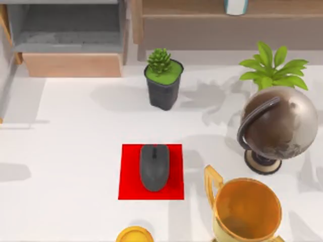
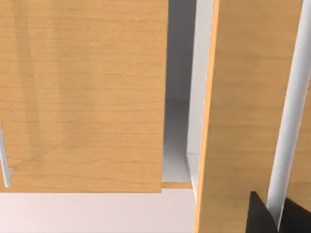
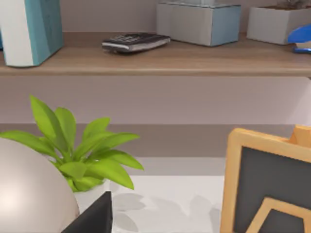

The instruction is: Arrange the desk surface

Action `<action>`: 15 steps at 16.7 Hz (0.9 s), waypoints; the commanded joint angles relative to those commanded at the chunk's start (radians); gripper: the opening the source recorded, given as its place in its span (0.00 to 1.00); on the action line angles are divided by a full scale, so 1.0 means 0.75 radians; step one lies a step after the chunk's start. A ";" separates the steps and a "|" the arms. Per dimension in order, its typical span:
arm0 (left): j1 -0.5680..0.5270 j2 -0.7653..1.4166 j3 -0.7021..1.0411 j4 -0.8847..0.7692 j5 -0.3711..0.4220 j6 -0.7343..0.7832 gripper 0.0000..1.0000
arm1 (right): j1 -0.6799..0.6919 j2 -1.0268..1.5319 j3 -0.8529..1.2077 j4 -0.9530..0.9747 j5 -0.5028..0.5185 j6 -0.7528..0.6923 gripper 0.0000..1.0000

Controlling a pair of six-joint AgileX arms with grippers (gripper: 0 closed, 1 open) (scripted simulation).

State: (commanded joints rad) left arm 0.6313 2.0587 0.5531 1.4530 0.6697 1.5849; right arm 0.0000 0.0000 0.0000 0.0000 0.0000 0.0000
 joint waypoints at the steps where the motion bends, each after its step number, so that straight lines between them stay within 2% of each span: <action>1: -0.021 0.013 0.040 -0.021 -0.020 -0.002 0.00 | 0.000 0.000 0.000 0.000 0.000 0.000 1.00; 6: -0.119 0.083 0.238 -0.118 -0.115 -0.005 0.00 | 0.000 0.000 0.000 0.000 0.000 0.000 1.00; 11: -0.115 0.090 0.237 -0.128 -0.118 -0.006 0.00 | 0.000 0.000 0.000 0.000 0.000 0.000 1.00; 15: -0.171 0.160 0.393 -0.206 -0.167 -0.007 0.00 | 0.000 0.000 0.000 0.000 0.000 0.000 1.00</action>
State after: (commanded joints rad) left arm 0.5030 2.1783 0.8482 1.2987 0.5444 1.5796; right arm 0.0000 0.0000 0.0000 0.0000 0.0000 0.0000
